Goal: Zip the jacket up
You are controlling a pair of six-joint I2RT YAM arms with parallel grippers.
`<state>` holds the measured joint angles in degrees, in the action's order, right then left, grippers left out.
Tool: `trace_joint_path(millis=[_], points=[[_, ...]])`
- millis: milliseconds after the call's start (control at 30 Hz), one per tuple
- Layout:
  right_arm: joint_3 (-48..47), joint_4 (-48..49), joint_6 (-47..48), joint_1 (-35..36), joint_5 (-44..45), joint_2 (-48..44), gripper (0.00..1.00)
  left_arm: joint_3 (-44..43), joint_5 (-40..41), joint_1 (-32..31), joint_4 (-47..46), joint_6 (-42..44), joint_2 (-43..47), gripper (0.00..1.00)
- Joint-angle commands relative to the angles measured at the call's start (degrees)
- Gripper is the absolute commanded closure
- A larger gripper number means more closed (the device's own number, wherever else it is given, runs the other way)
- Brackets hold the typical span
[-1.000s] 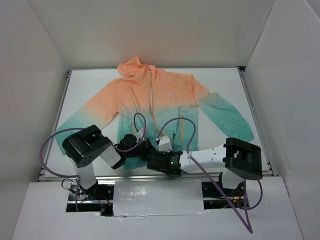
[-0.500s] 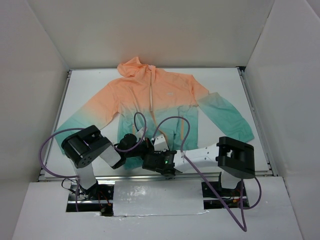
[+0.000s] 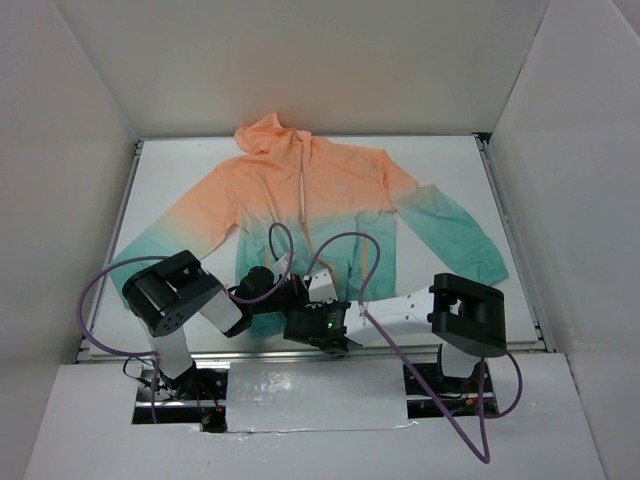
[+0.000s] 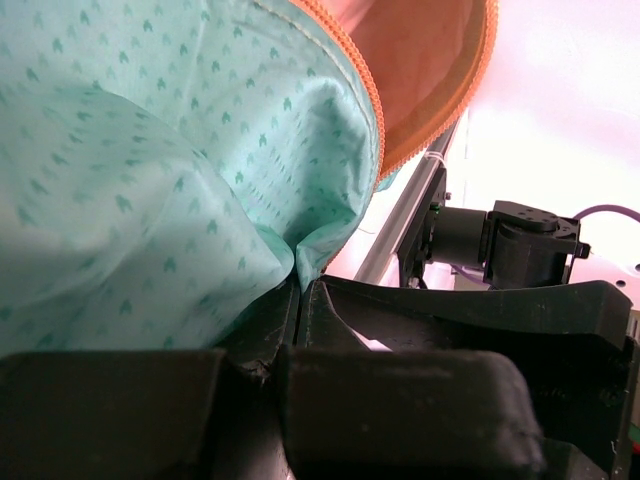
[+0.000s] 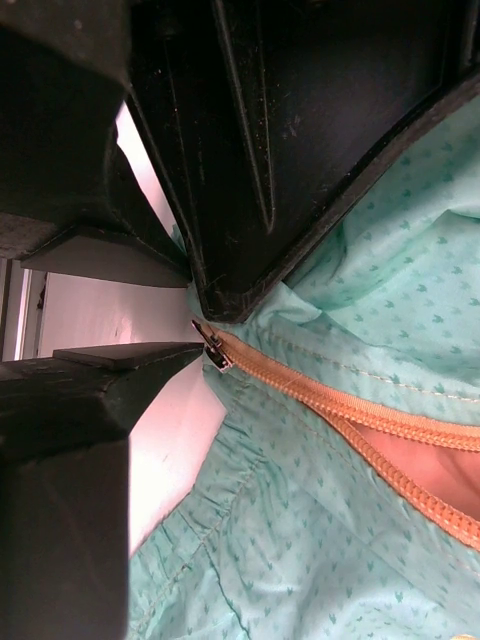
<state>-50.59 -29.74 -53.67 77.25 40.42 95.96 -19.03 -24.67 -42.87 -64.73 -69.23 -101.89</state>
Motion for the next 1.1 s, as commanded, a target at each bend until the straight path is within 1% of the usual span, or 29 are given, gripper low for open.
trace_joint_path(millis=[0, 233, 567, 733, 767, 867, 933, 1067], points=[[-1.2, -4.2, -1.0, -0.7, 4.0, 1.4, 0.64, -0.5, -1.9, -0.7, -2.0, 0.9, 1.2, 1.0], [-0.9, -5.7, -1.8, -0.8, 5.5, 1.4, 0.62, -0.8, -0.9, -0.7, 0.3, 1.8, 1.4, 1.0], [-1.4, -6.7, -2.1, -1.1, 6.5, 2.4, 0.63, -0.4, -0.8, -0.7, 0.5, 2.0, 1.6, 1.0], [-2.1, -8.1, -3.1, -1.6, 7.5, 2.4, 0.66, -0.3, -0.5, -0.7, 1.1, 2.3, 1.7, 1.0], [-2.2, -8.1, -2.9, -1.6, 7.6, 2.5, 0.69, -0.3, -0.5, -0.7, 1.1, 2.4, 1.8, 1.0], [-2.1, -7.7, -2.3, -1.8, 7.6, 2.2, 0.74, -0.4, -0.5, -0.7, 1.4, 2.6, 1.8, 1.0], [-1.9, -7.6, -2.2, -2.1, 7.6, 2.1, 0.75, -0.3, -0.6, -0.7, 1.4, 2.6, 1.9, 1.0], [-1.7, -6.2, -1.2, -2.1, 7.1, 1.2, 0.75, -0.2, -0.6, -0.7, 1.4, 2.7, 1.9, 1.0]])
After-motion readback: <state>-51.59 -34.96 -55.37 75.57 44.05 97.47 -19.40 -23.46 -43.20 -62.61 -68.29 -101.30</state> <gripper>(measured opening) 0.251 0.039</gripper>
